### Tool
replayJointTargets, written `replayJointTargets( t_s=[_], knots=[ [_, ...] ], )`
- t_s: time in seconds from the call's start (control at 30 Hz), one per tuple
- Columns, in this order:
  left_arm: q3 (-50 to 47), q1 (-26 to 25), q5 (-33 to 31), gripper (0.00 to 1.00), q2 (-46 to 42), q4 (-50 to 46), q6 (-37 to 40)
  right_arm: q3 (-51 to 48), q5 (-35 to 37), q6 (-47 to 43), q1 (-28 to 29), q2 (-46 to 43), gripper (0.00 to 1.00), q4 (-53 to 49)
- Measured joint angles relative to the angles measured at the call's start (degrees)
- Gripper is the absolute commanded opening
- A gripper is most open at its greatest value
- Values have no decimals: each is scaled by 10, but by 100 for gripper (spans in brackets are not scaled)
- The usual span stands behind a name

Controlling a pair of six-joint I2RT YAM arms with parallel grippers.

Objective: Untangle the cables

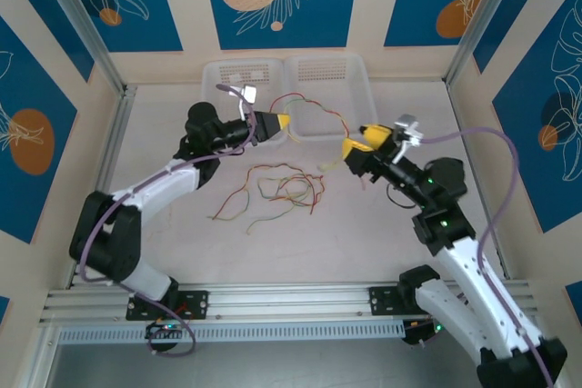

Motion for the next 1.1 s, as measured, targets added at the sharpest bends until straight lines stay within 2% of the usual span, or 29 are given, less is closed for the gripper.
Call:
replayJointTargets(
  t_s=[0.13,0.23,0.37,0.47,0.57,0.67,0.83,0.97,1.1],
  knots=[
    [29,-2,15,0,6,-46,9,0,-20,6,35,66,66,8],
    [49,-7,20,0,-21,-114,65,5,-17,4,35,67,73,-10],
    [54,-13,28,0,-77,-190,143,48,-11,-16,4,33,85,-48],
    [59,-23,22,0,-112,-265,241,104,3,-36,-23,0,98,-92],
    [65,-70,-45,0,-148,-380,384,187,5,-64,-41,-5,100,-164],
    [64,-113,-102,0,-179,-450,489,282,-12,-86,-50,19,99,-244],
    [34,-124,-189,0,-217,-492,620,404,-66,-116,-58,105,99,-390],
    [5,-145,-248,0,-229,-515,713,484,-137,-134,-60,226,78,-497],
    [-16,-153,-289,0,-229,-523,772,508,-199,-157,-37,347,78,-571]
  ],
)
